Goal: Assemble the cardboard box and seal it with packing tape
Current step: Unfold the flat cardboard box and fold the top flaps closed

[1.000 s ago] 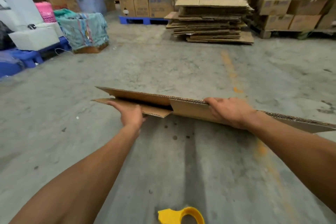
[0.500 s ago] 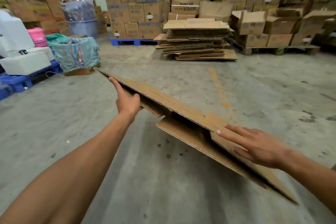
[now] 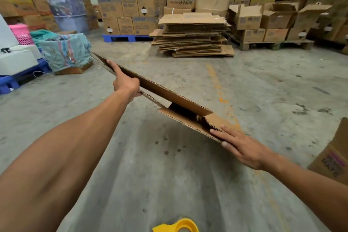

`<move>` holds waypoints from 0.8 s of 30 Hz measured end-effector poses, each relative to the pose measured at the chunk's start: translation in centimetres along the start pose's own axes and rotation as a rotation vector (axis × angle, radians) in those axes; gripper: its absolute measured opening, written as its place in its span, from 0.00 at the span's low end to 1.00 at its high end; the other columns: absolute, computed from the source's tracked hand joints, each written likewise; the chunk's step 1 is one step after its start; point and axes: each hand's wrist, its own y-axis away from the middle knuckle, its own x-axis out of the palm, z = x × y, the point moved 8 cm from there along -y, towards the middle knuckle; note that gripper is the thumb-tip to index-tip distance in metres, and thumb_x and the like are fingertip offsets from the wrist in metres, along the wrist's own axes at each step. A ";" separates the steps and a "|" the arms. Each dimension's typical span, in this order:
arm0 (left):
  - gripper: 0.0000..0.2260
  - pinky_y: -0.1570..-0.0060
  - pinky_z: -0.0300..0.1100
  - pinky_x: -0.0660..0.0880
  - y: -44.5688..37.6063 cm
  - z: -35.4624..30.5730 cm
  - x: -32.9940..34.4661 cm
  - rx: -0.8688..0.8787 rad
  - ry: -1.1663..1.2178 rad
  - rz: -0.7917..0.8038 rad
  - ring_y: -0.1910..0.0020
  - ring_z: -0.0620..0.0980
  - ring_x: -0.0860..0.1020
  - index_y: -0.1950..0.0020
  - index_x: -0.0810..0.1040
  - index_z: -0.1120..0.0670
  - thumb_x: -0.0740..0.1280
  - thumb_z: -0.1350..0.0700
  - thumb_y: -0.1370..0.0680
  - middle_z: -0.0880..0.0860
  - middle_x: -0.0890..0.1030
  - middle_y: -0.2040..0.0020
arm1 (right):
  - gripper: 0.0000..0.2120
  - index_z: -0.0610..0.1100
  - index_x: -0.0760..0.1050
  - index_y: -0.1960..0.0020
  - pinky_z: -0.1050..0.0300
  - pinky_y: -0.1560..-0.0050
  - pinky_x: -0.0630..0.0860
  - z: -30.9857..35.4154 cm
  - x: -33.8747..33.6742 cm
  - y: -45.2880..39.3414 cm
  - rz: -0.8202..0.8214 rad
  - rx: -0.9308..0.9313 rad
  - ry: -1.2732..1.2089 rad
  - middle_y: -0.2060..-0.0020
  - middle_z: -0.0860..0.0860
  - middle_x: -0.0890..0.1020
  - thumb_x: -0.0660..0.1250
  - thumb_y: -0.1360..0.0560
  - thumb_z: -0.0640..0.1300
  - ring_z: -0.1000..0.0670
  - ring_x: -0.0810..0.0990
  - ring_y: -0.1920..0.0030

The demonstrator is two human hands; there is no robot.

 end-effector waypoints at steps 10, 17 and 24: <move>0.45 0.55 0.55 0.82 -1.6 -1.8 -2.3 0.067 -0.281 0.132 0.54 0.59 0.81 0.25 0.33 0.35 0.60 0.66 0.24 0.60 0.74 0.36 | 0.45 0.67 0.37 0.24 0.50 0.51 0.74 -3.3 -11.8 -4.4 -0.252 0.182 0.003 0.42 0.43 0.79 0.56 0.24 0.31 0.39 0.79 0.52; 0.40 0.60 0.51 0.79 -1.6 -2.9 -3.8 0.110 -0.440 0.284 0.48 0.62 0.78 0.22 0.39 0.39 0.55 0.67 0.24 0.57 0.73 0.39 | 0.40 0.57 0.39 0.21 0.52 0.51 0.71 -4.2 -17.0 -8.7 -0.178 0.366 -0.020 0.47 0.38 0.78 0.58 0.21 0.34 0.49 0.75 0.59; 0.36 0.52 0.47 0.76 -1.9 -2.6 -4.5 0.192 -0.607 0.362 0.44 0.60 0.76 0.20 0.48 0.46 0.52 0.70 0.24 0.61 0.68 0.27 | 0.36 0.46 0.51 0.21 0.45 0.35 0.68 -4.6 -17.1 -9.9 -0.167 0.574 -0.178 0.30 0.39 0.70 0.63 0.24 0.31 0.39 0.70 0.31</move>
